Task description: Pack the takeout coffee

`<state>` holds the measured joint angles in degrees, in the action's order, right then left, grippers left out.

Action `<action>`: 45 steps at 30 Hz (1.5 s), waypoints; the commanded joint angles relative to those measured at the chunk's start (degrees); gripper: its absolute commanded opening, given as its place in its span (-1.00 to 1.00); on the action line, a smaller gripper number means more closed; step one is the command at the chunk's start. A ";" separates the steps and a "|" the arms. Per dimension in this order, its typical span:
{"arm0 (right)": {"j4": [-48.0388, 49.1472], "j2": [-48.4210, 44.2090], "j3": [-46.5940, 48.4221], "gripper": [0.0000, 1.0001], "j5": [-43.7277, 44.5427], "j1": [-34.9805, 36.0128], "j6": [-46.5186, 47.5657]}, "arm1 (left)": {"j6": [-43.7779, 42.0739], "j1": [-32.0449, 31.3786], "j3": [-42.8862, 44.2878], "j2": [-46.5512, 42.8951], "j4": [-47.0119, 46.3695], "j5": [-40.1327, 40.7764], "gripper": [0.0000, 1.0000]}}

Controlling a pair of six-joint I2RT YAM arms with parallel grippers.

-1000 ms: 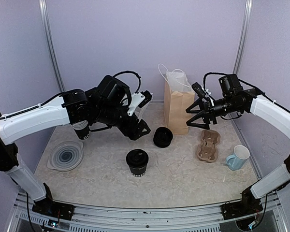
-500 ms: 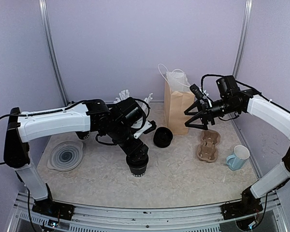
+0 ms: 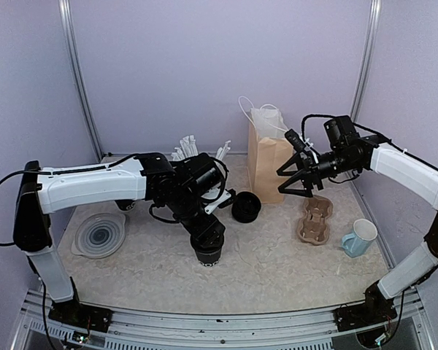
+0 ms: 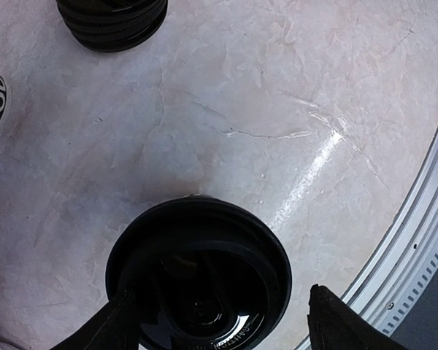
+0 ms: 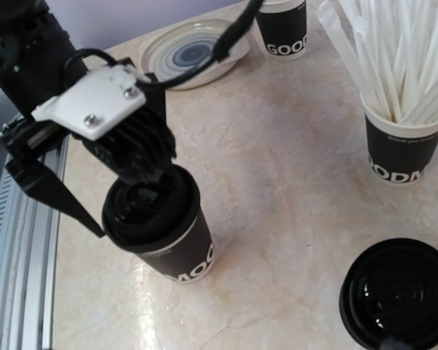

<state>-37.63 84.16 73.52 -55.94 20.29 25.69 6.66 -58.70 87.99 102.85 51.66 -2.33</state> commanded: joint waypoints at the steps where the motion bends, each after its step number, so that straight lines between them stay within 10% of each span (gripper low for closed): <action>1: -1.57 1.10 1.67 0.90 -2.14 -0.17 0.75 | 0.87 -0.33 1.73 1.03 1.57 1.54 0.58; 18: -3.07 3.24 3.35 0.88 -2.99 -0.17 1.02 | 1.62 -0.98 2.48 2.11 3.05 4.64 0.97; 45: -3.74 3.99 3.58 0.83 -3.60 -0.17 1.12 | 3.33 7.00 -2.09 -2.24 5.02 6.96 0.34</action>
<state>-40.47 87.31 75.31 -58.24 20.29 26.52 9.32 -56.77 88.84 104.60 54.72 2.04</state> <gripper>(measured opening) 0.920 0.733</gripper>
